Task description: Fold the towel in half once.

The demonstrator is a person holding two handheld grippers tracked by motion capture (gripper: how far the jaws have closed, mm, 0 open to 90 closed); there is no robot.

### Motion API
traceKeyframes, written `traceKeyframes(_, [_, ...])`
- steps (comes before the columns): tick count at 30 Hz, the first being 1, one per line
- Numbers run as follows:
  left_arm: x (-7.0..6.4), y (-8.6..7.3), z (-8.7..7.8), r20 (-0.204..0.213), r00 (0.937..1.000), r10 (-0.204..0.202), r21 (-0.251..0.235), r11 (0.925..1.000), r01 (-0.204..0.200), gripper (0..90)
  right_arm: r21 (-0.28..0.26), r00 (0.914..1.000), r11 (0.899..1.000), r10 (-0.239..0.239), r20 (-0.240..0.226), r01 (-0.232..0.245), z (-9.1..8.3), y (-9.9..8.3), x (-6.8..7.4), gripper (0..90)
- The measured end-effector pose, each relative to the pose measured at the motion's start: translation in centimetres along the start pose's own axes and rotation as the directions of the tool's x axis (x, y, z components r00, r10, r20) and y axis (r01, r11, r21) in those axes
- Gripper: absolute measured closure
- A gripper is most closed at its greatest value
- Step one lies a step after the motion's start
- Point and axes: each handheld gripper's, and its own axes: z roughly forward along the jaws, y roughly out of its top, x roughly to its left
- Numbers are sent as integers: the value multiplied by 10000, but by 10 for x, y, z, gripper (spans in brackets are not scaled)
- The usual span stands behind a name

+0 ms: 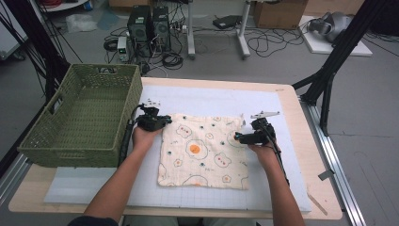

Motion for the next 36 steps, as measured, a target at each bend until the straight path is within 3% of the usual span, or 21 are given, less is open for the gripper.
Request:
traceKeyframes(5, [1, 0, -2, 135, 9998, -122, -36, 9999, 122, 829, -123, 9992, 9991, 398, 10, -398, 14, 7, -2, 355])
traceKeyframes(7, [1, 1, -3, 159, 9996, -233, -98, 9997, 235, 829, -352, 9996, 9991, 238, 125, -234, 17, 10, -1, 447])
traceKeyframes(9, [1, 1, -3, 152, 9996, -243, -91, 9997, 244, 830, -357, 9991, 9992, 165, 381, -152, 21, 11, 0, 488])
traceKeyframes(12, [1, 1, -3, 123, 9998, -180, -64, 9998, 181, 831, -158, 9984, 9990, 420, 376, -414, 28, 10, -1, 503])
traceKeyframes(14, [2, 1, -3, 147, 9997, -192, -57, 9998, 193, 830, -384, 9966, 9959, 819, 35, -817, 29, 10, -2, 564])
traceKeyframes(16, [2, 0, -3, 133, 9997, -196, -36, 9998, 197, 830, -249, 9988, 9992, 325, 363, -316, 31, 12, 2, 621])
traceKeyframes(19, [2, 1, -3, 39, 9997, -229, -88, 9997, 229, 840, -161, 9999, 9997, 168, 6, -168, 31, 14, 4, 843])
traceKeyframes(20, [2, 3, -4, -9, 9996, -279, -167, 9995, 279, 849, -120, 9999, 9999, 109, -117, -110, 31, 15, 5, 866])
traceKeyframes(22, [2, 5, -8, -159, 9995, -258, -382, 9990, 251, 856, -160, 10000, 9998, -91, 5, 91, 30, 16, 5, 876])
traceKeyframes(26, [3, 11, -17, -345, 9987, -375, -1111, 9932, 335, 854, -1111, 9987, 9932, 374, 357, -333, 20, 20, 0, 877])
traceKeyframes(28, [2, 13, -20, -256, 9987, -432, -1375, 9897, 393, 854, -1483, 9980, 9874, 600, 222, -561, 14, 24, -3, 877])
traceKeyframes(31, [-1, 14, -23, -183, 9996, -208, -1415, 9898, 180, 855, -1798, 9986, 9829, 453, 265, -398, 6, 27, -1, 877])
traceKeyframes(36, [-5, 16, -31, 12, 9998, -187, -1432, 9895, 187, 854, -1783, 9997, 9837, 244, 44, -232, -3, 27, 4, 876])
